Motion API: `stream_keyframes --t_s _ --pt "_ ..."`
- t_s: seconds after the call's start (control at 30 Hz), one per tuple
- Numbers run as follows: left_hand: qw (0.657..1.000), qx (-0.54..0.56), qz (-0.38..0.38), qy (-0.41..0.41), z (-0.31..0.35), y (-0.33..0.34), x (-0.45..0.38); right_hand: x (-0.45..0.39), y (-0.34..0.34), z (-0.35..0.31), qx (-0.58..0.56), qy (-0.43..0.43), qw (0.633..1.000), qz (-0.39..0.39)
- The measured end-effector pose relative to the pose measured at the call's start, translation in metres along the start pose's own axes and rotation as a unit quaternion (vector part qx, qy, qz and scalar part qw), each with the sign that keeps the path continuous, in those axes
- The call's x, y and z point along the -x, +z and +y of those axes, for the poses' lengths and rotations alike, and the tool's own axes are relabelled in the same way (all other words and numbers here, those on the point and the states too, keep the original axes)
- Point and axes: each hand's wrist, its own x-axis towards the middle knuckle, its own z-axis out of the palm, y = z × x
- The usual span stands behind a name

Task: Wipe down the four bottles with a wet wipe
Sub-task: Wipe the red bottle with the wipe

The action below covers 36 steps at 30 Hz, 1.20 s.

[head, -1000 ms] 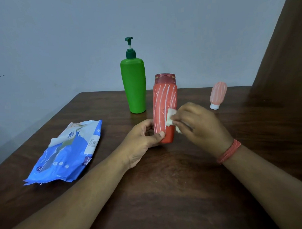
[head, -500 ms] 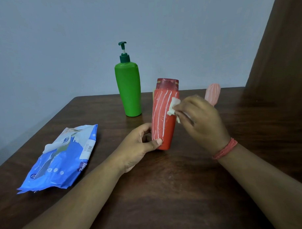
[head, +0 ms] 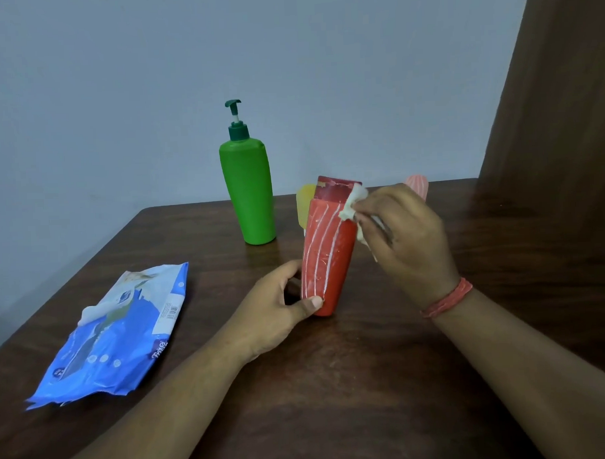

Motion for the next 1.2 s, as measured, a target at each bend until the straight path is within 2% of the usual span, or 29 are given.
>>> stream_keyframes --t_s 0.07,0.17,0.3,0.43,0.57,0.67,0.8,0.9,1.03,1.13,1.2 --pt "1.000 -0.019 -0.004 0.001 0.000 0.001 0.000 0.000 -0.001 0.000 -0.004 0.006 1.000 -0.001" --pt "1.000 -0.010 0.005 -0.009 0.000 0.000 0.000 0.004 0.004 -0.002 0.023 -0.052 0.996 -0.066" --pt "1.000 -0.018 -0.002 -0.007 0.001 0.001 0.000 -0.001 -0.001 0.002 0.006 0.017 1.000 -0.007" --pt "1.000 0.005 0.012 -0.016 0.001 0.001 -0.001 0.004 0.006 0.000 0.039 -0.064 0.991 -0.110" --pt "1.000 -0.003 0.000 -0.018 -0.002 0.000 -0.002 0.004 0.005 0.002 0.018 0.005 0.997 -0.079" --pt "1.000 0.013 0.011 -0.024 -0.003 0.000 -0.003 0.007 0.008 0.001 0.028 -0.065 0.986 -0.153" --pt "1.000 0.018 0.005 -0.024 -0.004 0.001 -0.004 0.003 0.005 0.000 0.015 -0.013 0.995 -0.103" --pt "0.998 0.044 0.008 -0.034 -0.003 0.001 -0.003 0.007 0.008 -0.002 0.026 -0.090 0.980 -0.177" --pt "0.998 0.046 0.006 -0.035 -0.003 0.000 -0.004 0.005 0.008 0.000 0.021 -0.048 0.989 -0.140" --pt "0.996 0.074 0.015 -0.037 -0.003 0.002 -0.003 0.010 0.010 -0.003 0.025 -0.104 0.973 -0.206" --pt "0.996 0.086 0.020 -0.032 -0.003 0.002 -0.003 0.009 0.009 -0.002 0.043 -0.079 0.979 -0.185"
